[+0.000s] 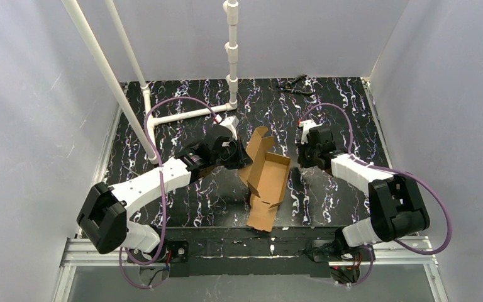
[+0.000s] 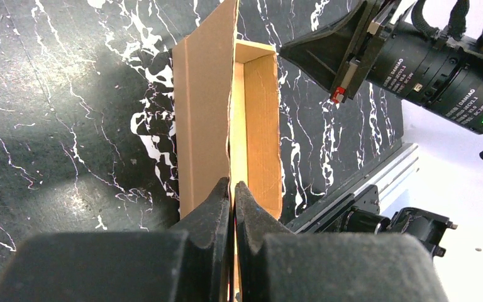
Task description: Fold the paper box
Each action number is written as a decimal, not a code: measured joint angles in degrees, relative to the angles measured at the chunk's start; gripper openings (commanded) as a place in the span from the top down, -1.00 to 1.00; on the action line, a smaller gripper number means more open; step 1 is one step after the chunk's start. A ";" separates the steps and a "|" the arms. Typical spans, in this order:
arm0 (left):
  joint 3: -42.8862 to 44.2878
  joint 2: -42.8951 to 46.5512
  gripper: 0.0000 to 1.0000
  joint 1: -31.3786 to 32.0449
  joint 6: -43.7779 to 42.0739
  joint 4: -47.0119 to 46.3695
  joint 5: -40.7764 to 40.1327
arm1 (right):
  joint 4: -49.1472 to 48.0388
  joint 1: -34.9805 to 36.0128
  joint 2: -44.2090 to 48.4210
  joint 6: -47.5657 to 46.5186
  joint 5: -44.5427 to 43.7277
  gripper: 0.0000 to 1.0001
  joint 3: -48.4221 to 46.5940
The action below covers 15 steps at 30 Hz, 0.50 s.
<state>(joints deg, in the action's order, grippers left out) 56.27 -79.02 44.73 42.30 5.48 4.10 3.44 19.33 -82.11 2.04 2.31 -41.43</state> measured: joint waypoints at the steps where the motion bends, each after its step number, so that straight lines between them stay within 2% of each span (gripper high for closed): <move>1: -0.20 0.17 1.00 0.00 0.33 -0.26 -0.22 | 0.26 -0.13 0.20 0.13 -0.94 0.97 0.13; 7: -1.16 0.59 1.00 0.00 2.78 -2.58 -0.66 | 1.25 -1.03 0.63 1.38 -4.90 0.97 0.09; 9: -1.29 0.59 1.00 0.00 3.45 -3.93 -0.17 | 2.03 -0.61 0.00 2.16 -3.56 0.97 -0.46; 15: -1.31 -0.59 1.00 0.00 4.92 -7.17 3.19 | 2.93 6.80 -10.58 4.79 4.44 0.97 -10.36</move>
<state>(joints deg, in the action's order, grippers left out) 54.96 -79.61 44.73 47.22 -1.69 7.29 6.37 26.13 -92.68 6.83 6.74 -51.79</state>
